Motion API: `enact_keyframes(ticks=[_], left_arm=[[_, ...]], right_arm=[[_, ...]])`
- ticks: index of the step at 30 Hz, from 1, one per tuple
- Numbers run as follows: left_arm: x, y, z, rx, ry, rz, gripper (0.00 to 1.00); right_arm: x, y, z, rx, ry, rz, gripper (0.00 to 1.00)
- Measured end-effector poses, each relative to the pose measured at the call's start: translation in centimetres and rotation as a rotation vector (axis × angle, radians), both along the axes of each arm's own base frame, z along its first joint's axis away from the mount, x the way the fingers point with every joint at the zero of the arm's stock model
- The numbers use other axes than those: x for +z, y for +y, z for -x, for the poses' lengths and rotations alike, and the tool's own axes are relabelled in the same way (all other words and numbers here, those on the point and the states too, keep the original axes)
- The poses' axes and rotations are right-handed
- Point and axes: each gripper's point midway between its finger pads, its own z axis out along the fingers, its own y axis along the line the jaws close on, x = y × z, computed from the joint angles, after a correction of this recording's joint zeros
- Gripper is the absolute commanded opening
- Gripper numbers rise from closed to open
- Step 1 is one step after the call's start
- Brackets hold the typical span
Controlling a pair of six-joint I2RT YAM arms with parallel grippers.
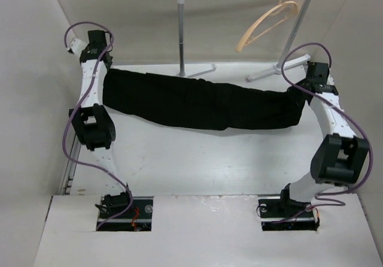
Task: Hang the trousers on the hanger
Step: Fold the trousers at the center of the board.
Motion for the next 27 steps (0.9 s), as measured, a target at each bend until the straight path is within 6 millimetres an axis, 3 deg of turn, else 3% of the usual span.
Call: enact_keyframes(ticks=[3, 6, 8, 11, 13, 16, 18, 20, 21, 24, 27], left_arm=[[-0.7, -1.0, -4.4, -0.043, -0.03, -0.019, 0.09], [-3.3, -1.4, -7.5, -0.07, -0.029, -0.022, 0.27], [-5.9, -1.3, -8.3, -0.08, 0.006, -0.018, 0.36], [-9.0, -1.0, -7.8, -0.092, 0.071, -0.011, 0.42], [-9.8, -0.7, -6.5, -0.092, 0.102, -0.014, 0.45], [-9.8, -0.5, -1.8, -0.085, 0.166, -0.006, 0.49], [-8.8, -0.2, 2.2, -0.066, 0.172, 0.006, 0.51], [-7.7, 0.3, 6.0, -0.044, 0.147, 0.035, 0.53], [-7.5, 0.5, 7.3, -0.034, 0.128, 0.054, 0.54], [-8.1, 1.5, 9.5, -0.013, 0.058, 0.122, 0.56], [-11.0, 1.8, 9.5, -0.011, 0.009, 0.221, 0.58]], right_arm=[[-1.4, -0.8, -2.8, -0.002, 0.03, -0.014, 0.17], [-3.3, -1.5, -5.5, -0.013, 0.059, -0.02, 0.45], [-4.6, -2.1, -6.7, -0.023, 0.081, -0.018, 0.56], [-5.7, -2.4, -7.1, -0.028, 0.103, -0.007, 0.67], [-5.3, -2.4, -7.0, -0.025, 0.1, 0.008, 0.71], [-3.3, -1.8, -6.4, -0.008, 0.056, 0.044, 0.68], [-1.6, -0.7, -4.9, 0.013, 0.012, 0.062, 0.5], [-0.3, 0.7, -3.0, 0.04, -0.032, 0.073, 0.19], [0.1, 1.5, -2.1, 0.055, -0.051, 0.076, 0.13], [-0.6, 3.8, 1.1, 0.101, -0.07, 0.058, 0.19], [-2.9, 5.6, 4.2, 0.145, -0.038, 0.031, 0.48]])
